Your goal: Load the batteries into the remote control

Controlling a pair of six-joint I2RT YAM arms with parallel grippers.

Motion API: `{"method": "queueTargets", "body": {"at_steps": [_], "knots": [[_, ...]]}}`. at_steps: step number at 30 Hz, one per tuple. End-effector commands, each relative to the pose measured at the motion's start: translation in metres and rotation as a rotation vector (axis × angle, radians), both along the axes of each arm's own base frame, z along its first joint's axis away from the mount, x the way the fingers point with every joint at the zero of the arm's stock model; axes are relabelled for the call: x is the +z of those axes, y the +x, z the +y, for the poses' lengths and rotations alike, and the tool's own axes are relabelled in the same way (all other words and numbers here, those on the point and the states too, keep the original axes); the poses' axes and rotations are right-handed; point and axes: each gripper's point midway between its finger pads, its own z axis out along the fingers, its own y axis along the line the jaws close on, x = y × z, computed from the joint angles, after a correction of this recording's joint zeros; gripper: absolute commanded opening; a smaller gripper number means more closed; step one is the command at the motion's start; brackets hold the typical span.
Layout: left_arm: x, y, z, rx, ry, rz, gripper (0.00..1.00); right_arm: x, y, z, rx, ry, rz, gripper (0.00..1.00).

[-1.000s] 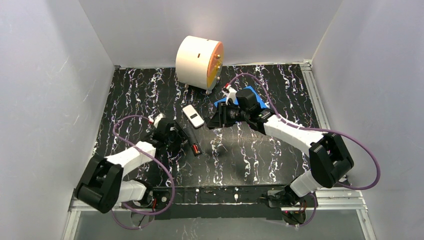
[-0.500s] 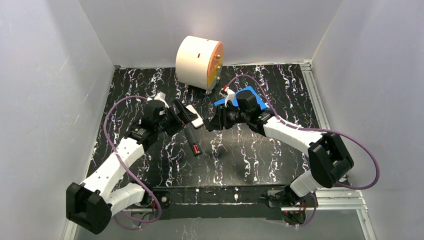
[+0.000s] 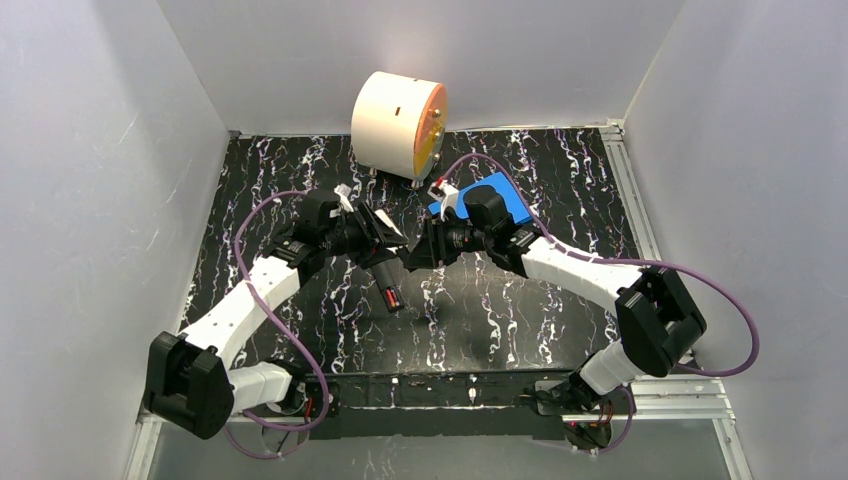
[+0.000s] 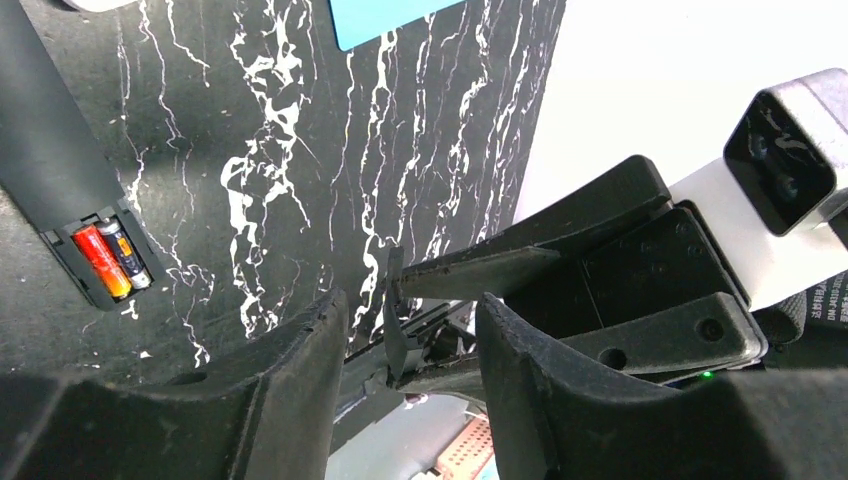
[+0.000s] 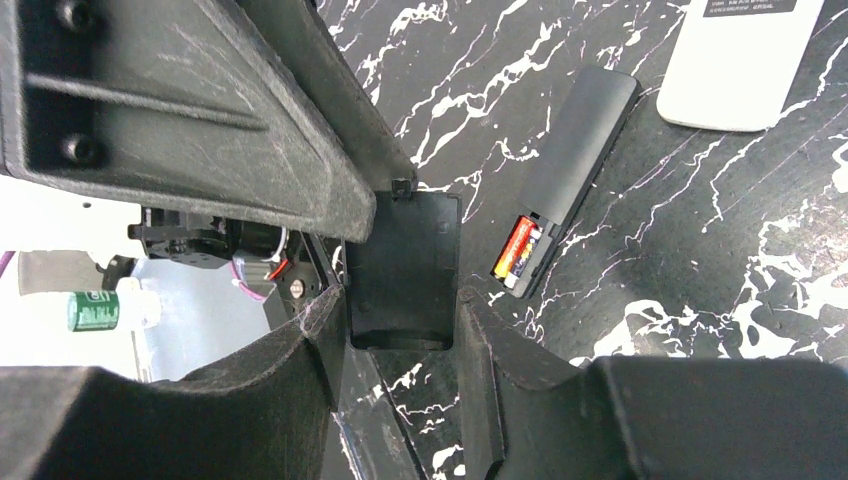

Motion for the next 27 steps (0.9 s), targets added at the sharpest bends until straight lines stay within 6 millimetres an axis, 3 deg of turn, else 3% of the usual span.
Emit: {"method": "queueTargets", "body": {"at_steps": [1,6,14,15,16,17,21,23,27], "knots": [[0.017,-0.009,-0.005,-0.048,-0.045,0.009,0.47,0.022,0.006,0.008,0.007,0.065,-0.043,0.4],[0.012,-0.014,-0.008,-0.07,-0.05,0.049,0.39,0.026,0.005,0.012,0.021,0.08,-0.048,0.4],[0.017,-0.008,-0.006,-0.052,-0.031,0.018,0.09,0.032,-0.001,0.015,0.057,0.096,-0.043,0.42],[0.019,-0.008,-0.006,-0.055,-0.033,0.017,0.01,0.032,0.0,0.014,0.051,0.089,-0.044,0.47],[0.02,-0.007,-0.007,-0.058,-0.034,0.017,0.0,0.031,0.001,0.013,0.038,0.075,-0.046,0.54],[0.02,-0.008,-0.007,-0.059,-0.03,0.028,0.0,0.034,-0.001,0.012,0.05,0.071,-0.047,0.68],[0.019,-0.015,0.005,-0.008,0.041,0.154,0.0,0.056,0.01,-0.005,-0.047,0.07,-0.195,0.96],[0.023,-0.016,0.01,0.039,0.047,0.196,0.0,0.066,0.016,-0.017,-0.097,0.059,-0.285,0.98],[0.031,-0.018,0.012,0.095,0.007,0.309,0.0,0.083,0.013,-0.032,-0.076,0.042,-0.504,0.9]]}}
